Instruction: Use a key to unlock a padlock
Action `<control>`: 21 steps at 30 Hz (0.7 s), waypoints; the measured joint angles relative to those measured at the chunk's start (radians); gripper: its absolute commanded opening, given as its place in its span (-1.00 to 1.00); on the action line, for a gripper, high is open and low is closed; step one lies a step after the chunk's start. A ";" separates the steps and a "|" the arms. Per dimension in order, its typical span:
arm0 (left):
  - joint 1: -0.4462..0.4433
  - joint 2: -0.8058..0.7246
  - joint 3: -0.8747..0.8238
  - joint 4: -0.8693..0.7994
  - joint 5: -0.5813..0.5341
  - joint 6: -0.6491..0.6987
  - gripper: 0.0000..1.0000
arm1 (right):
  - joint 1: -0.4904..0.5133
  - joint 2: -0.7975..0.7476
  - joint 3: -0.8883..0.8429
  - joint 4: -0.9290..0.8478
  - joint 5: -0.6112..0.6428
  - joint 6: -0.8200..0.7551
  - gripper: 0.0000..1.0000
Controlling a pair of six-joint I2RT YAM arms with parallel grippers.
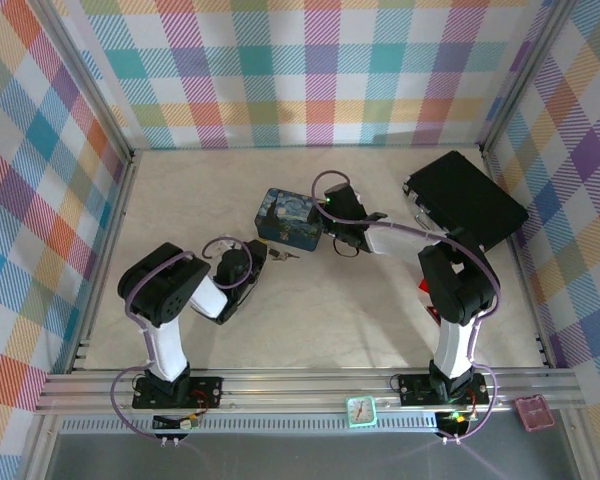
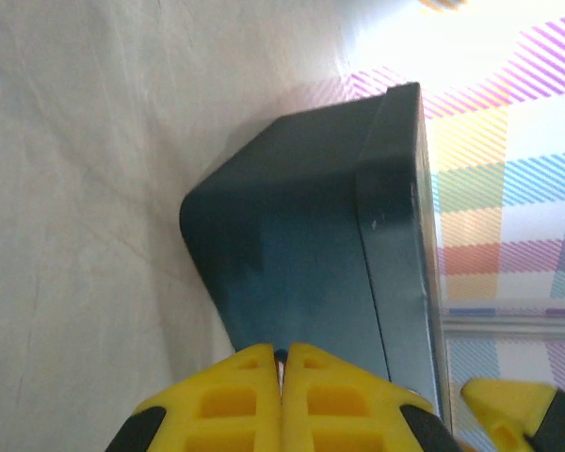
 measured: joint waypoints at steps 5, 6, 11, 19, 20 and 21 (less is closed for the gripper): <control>-0.009 -0.189 -0.034 -0.188 0.054 0.037 -1.00 | 0.000 -0.028 0.029 -0.044 -0.014 -0.123 0.57; -0.013 -0.239 -0.031 -0.250 0.065 0.054 -1.00 | 0.000 -0.044 0.029 -0.061 -0.014 -0.153 0.62; -0.064 -0.414 0.065 -0.594 0.105 0.170 -1.00 | -0.001 -0.151 0.017 -0.135 0.011 -0.285 0.98; -0.147 -0.399 0.188 -0.933 0.161 0.296 -1.00 | -0.044 -0.327 -0.120 -0.221 0.143 -0.467 0.98; -0.157 -0.380 0.191 -0.957 0.164 0.301 -1.00 | -0.057 -0.340 -0.145 -0.225 0.165 -0.489 0.98; -0.166 -0.360 0.192 -0.978 0.167 0.304 -1.00 | -0.072 -0.351 -0.169 -0.229 0.185 -0.508 0.98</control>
